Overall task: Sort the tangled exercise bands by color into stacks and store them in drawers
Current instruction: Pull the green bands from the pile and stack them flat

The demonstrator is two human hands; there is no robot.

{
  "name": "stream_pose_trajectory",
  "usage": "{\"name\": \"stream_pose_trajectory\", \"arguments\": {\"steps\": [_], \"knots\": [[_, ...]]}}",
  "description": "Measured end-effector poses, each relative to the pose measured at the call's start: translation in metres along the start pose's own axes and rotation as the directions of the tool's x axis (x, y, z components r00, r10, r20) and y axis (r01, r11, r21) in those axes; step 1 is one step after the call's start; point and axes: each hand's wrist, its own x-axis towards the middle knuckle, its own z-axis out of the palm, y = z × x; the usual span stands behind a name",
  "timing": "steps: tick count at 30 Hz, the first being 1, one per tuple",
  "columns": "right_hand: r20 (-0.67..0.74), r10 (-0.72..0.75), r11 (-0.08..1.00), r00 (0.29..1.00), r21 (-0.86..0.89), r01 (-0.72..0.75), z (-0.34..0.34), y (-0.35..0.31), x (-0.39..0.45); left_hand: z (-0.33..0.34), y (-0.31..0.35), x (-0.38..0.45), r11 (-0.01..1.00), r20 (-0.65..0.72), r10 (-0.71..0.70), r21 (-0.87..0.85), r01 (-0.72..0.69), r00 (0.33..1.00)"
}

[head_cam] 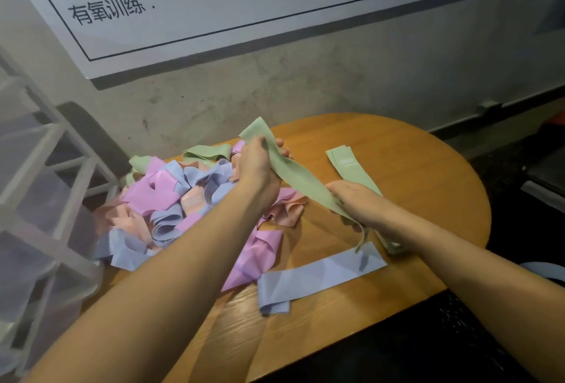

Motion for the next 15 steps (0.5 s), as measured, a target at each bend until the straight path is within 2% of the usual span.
{"name": "stream_pose_trajectory", "arguments": {"steps": [4, 7, 10, 15], "knots": [[-0.013, 0.065, 0.995, 0.998, 0.077, -0.064, -0.025, 0.018, -0.010, 0.011, -0.015, 0.013, 0.988, 0.060, -0.086, 0.132, 0.078, 0.995], [-0.048, 0.030, 0.989, 0.998, 0.144, -0.022, -0.042, 0.033, -0.015, 0.025, -0.025, 0.019, 0.983, 0.087, -0.031, 0.184, 0.014, 0.996], [-0.115, 0.033, 0.988, 0.993, 0.155, -0.015, -0.055, 0.047, -0.021, 0.034, -0.037, 0.027, 0.920, 0.063, 0.061, 0.385, -0.080, 0.996], [-0.259, 0.076, 0.990, 0.963, 0.132, -0.042, -0.071, 0.066, -0.026, 0.046, -0.051, 0.036, 0.865, 0.126, -0.008, 0.499, -0.056, 0.992]]}}
